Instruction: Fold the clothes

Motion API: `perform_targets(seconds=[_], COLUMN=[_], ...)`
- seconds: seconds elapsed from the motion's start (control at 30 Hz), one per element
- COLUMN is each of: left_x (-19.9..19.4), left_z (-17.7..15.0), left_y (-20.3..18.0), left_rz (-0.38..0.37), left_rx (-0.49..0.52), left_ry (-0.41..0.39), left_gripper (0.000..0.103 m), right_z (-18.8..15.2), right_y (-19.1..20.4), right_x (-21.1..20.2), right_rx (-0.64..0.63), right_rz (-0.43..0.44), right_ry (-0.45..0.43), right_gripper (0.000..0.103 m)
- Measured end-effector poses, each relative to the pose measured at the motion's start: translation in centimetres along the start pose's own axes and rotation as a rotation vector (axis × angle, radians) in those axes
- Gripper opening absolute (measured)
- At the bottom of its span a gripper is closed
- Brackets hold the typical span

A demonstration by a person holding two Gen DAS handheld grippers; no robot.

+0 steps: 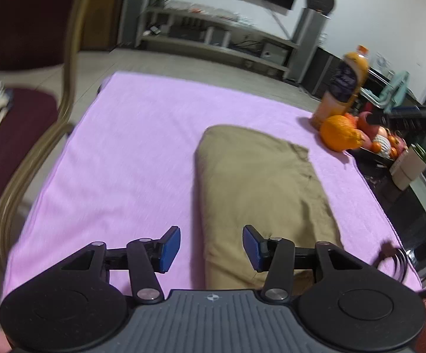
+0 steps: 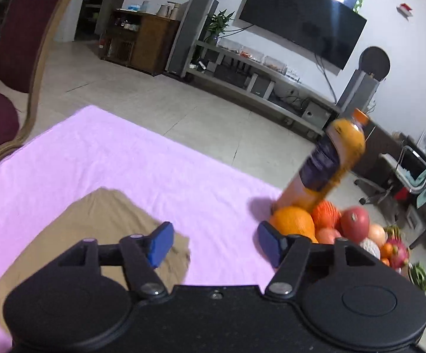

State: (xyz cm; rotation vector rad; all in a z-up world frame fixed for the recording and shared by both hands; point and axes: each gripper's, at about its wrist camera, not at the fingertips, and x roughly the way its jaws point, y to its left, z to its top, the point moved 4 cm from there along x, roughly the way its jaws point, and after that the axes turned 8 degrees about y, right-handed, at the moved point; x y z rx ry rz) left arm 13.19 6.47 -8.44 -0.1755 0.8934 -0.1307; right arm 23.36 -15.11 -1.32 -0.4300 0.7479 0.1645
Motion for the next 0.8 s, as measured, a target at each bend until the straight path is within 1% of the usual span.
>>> perform_targets(seconds=[0.07, 0.1, 0.13, 0.17, 0.2, 0.23, 0.27, 0.3, 0.33, 0.37, 0.4, 0.47, 0.5, 0.53, 0.57, 0.63, 0.7, 0.8], left_x=[0.5, 1.1, 1.8, 2.6, 3.5, 4.3, 5.0, 5.6, 6.3, 7.0, 7.8, 9.4, 9.6, 9.6, 9.6, 9.5, 9.1, 8.3], left_z=[1.0, 1.6, 2.1, 2.4, 2.6, 2.6, 2.4, 2.0, 1.5, 1.1, 0.6, -0.5, -1.0, -1.3, -1.6, -2.3, -3.2, -4.0], left_y=[-1.1, -1.8, -2.7, -3.6, -4.3, -4.8, -4.9, -4.9, -4.8, -4.9, -5.2, -6.0, -6.8, -7.4, -7.8, -8.4, -9.2, -9.7], left_rz=[0.0, -0.003, -0.012, -0.022, -0.027, -0.032, -0.047, -0.067, -0.086, -0.101, -0.094, -0.079, -0.059, -0.049, -0.066, -0.131, -0.104, -0.106], left_rx=[0.054, 0.096, 0.151, 0.208, 0.258, 0.286, 0.29, 0.285, 0.279, 0.277, 0.292, 0.326, 0.373, 0.408, 0.42, 0.406, 0.458, 0.488], left_ry=[0.005, 0.013, 0.022, 0.028, 0.034, 0.042, 0.053, 0.064, 0.075, 0.086, 0.102, 0.13, 0.122, 0.118, 0.129, 0.162, 0.138, 0.125], left_gripper=[0.04, 0.037, 0.037, 0.036, 0.03, 0.024, 0.02, 0.015, 0.015, 0.013, 0.011, 0.011, 0.011, 0.015, 0.016, 0.015, 0.015, 0.015], right_z=[-1.6, -2.4, -3.4, -4.1, -5.0, -5.9, -6.7, -7.3, -7.8, -7.8, -7.9, -8.1, -8.3, -8.7, -9.3, -10.5, -11.4, -12.5], right_y=[-0.7, -0.9, -0.7, -0.4, -0.1, 0.3, 0.6, 1.2, 1.9, 3.0, 4.0, 5.8, 6.6, 7.3, 7.8, 8.6, 7.6, 5.8], right_x=[0.1, 0.4, 1.1, 2.1, 2.9, 3.6, 4.2, 4.7, 5.1, 5.5, 5.8, 6.7, 7.3, 7.9, 8.1, 8.2, 7.6, 6.6], right_rx=[0.019, 0.042, 0.079, 0.127, 0.184, 0.243, 0.301, 0.328, 0.347, 0.326, 0.279, 0.183, 0.15, 0.117, 0.071, -0.027, -0.011, 0.039], right_rz=[0.022, 0.044, 0.074, 0.109, 0.168, 0.232, 0.296, 0.379, 0.466, 0.526, 0.54, 0.545, 0.555, 0.558, 0.538, 0.487, 0.466, 0.433], right_ry=[-0.01, -0.011, -0.003, 0.009, 0.015, 0.021, 0.026, 0.035, 0.045, 0.074, 0.086, 0.106, 0.132, 0.168, 0.196, 0.244, 0.287, 0.304], right_gripper=[0.068, 0.068, 0.068, 0.068, 0.068, 0.066, 0.062, 0.048, 0.033, 0.03, 0.028, 0.028, 0.028, 0.028, 0.028, 0.027, 0.026, 0.027])
